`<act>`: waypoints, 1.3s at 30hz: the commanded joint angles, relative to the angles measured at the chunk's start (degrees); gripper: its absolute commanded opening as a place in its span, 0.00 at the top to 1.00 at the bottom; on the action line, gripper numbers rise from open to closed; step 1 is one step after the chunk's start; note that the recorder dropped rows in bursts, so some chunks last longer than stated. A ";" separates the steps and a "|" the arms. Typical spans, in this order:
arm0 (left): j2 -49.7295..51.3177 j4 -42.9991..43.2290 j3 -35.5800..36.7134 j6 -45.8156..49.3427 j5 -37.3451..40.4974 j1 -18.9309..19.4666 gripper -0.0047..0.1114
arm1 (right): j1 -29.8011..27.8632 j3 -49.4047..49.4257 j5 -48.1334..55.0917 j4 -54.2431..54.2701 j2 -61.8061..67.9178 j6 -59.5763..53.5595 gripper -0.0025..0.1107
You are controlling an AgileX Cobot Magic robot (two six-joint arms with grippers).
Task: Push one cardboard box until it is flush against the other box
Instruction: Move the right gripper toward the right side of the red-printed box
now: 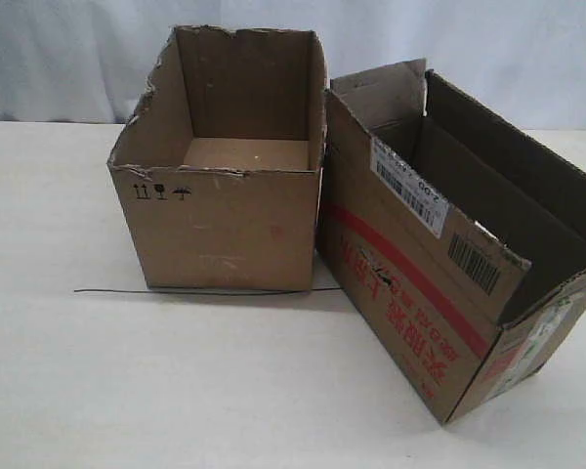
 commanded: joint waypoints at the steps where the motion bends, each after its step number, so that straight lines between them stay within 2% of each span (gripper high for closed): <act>1: -0.14 0.08 0.17 -0.19 -0.33 0.07 0.96 | -0.16 0.25 -2.56 -0.01 -0.24 0.48 0.93; 5: -0.14 0.08 0.17 -0.19 -0.33 0.07 0.96 | -0.16 0.25 -9.66 14.11 -0.24 2.89 0.93; 7: -0.14 0.08 0.17 -0.19 -0.33 0.07 0.96 | -0.16 0.25 -8.89 25.00 -0.24 3.30 0.93; 11: -0.14 0.08 0.17 -0.19 -0.33 0.07 0.96 | -0.16 -0.18 -4.04 25.44 -0.24 -2.06 0.93; 18: -0.14 -0.01 0.17 -0.19 -0.27 0.07 0.96 | -0.16 -15.35 2.60 26.25 15.58 -2.99 0.93; 21: -0.14 -0.01 0.17 -0.19 -0.27 0.07 0.96 | -0.16 -25.61 13.05 25.67 23.10 -7.08 0.93; 27: -0.14 -0.01 0.17 -0.19 -0.27 0.07 0.96 | -0.16 -52.75 50.43 9.41 38.40 -5.09 0.93; 30: -0.14 -0.01 0.17 -0.19 -0.27 0.07 0.96 | -0.16 -60.45 66.59 6.84 45.61 -7.46 0.93; 33: -0.14 -0.01 0.17 -0.19 -0.27 0.07 0.96 | 0.07 -61.16 66.59 10.14 49.48 -8.39 0.93; 37: -0.14 -0.01 0.17 -0.19 -0.27 0.07 0.96 | 0.34 -55.27 66.59 17.74 53.07 -13.38 0.93; 39: -0.14 -0.01 0.17 -0.19 -0.27 0.07 0.96 | 2.50 -52.08 66.59 17.46 54.35 -13.39 0.93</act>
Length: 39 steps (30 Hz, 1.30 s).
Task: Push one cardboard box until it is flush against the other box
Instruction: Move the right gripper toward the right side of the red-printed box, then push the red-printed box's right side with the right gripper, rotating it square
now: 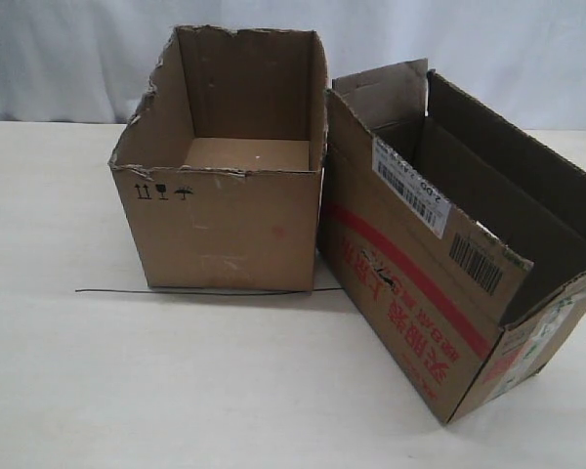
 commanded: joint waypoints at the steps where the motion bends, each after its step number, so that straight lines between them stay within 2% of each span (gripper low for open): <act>1: -0.14 -0.01 0.17 -0.19 -0.27 0.07 0.96 | 4.10 6.96 1.09 2.57 2.92 -2.38 0.93; 5: -0.14 -0.01 0.17 -0.19 -0.27 0.07 0.96 | 10.97 12.83 1.09 1.04 2.92 -2.62 0.93; 9: -0.14 -0.01 0.17 -0.19 -0.27 0.07 0.96 | 15.28 17.78 0.97 1.04 2.32 -4.19 0.93; 12: -0.14 0.11 0.17 -0.19 -0.28 0.07 0.96 | 17.16 21.20 -7.26 1.04 3.06 -6.71 0.93; 16: -0.14 0.11 0.17 -0.19 -0.28 0.07 0.96 | 17.38 22.71 -15.47 1.04 5.32 -6.71 0.93; 39: -0.14 0.11 0.17 -0.19 -0.28 0.07 0.96 | 17.38 22.71 -43.31 5.70 19.91 -6.67 0.93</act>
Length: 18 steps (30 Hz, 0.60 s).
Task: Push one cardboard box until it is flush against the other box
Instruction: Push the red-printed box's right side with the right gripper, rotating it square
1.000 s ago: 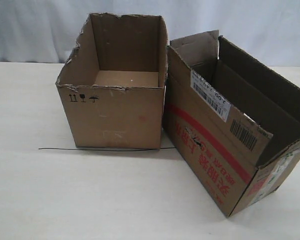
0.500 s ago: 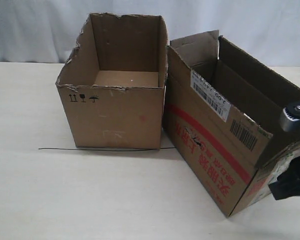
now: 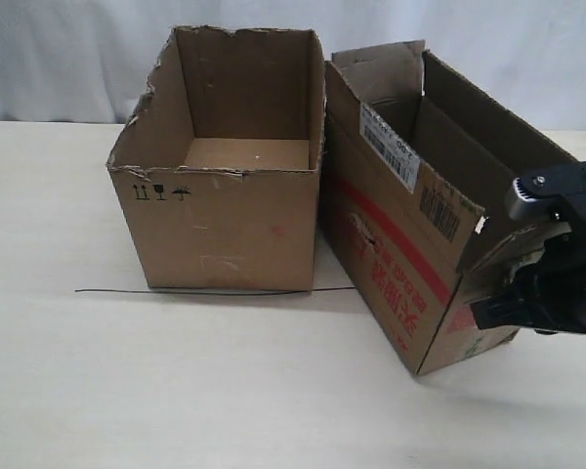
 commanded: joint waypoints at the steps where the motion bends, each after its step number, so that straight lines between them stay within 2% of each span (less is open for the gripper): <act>1: -0.14 0.11 0.17 -0.19 -0.28 0.07 0.96 | 0.15 0.18 -6.49 1.17 1.44 -0.37 0.93; 7: -0.14 0.01 0.17 -0.19 -0.07 0.07 0.96 | 0.15 0.06 -14.69 7.14 3.32 -0.27 0.93; 18: -0.14 0.01 0.17 -0.19 -0.29 0.07 0.96 | 0.15 -5.83 -12.08 8.60 9.43 -0.27 0.93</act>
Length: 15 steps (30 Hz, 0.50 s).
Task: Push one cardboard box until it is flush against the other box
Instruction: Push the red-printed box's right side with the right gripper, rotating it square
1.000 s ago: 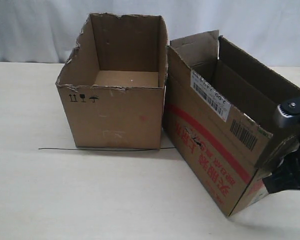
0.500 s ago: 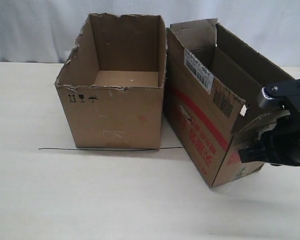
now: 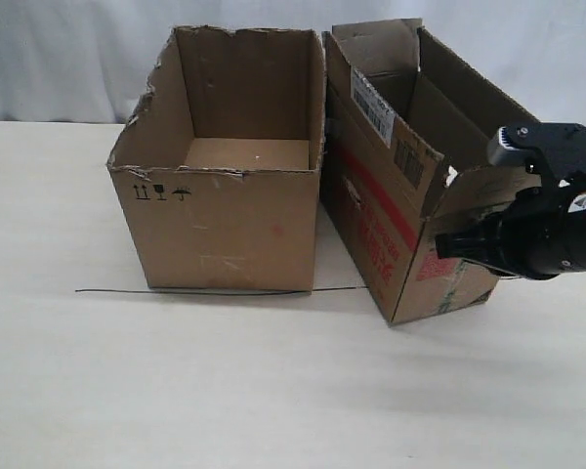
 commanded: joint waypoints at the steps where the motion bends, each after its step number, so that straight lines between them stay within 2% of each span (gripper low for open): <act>1: -0.14 0.01 0.17 -0.19 -0.29 0.07 0.96 | 0.15 -2.11 0.23 0.54 1.01 -0.27 0.93; 8: -0.14 0.01 0.17 -0.19 -0.29 0.07 0.96 | 0.15 -3.52 -2.58 7.94 1.26 -2.01 0.93; 15: -0.14 0.01 0.17 -0.19 -0.29 0.07 0.96 | 0.15 -3.75 -3.53 9.46 2.73 -2.01 0.93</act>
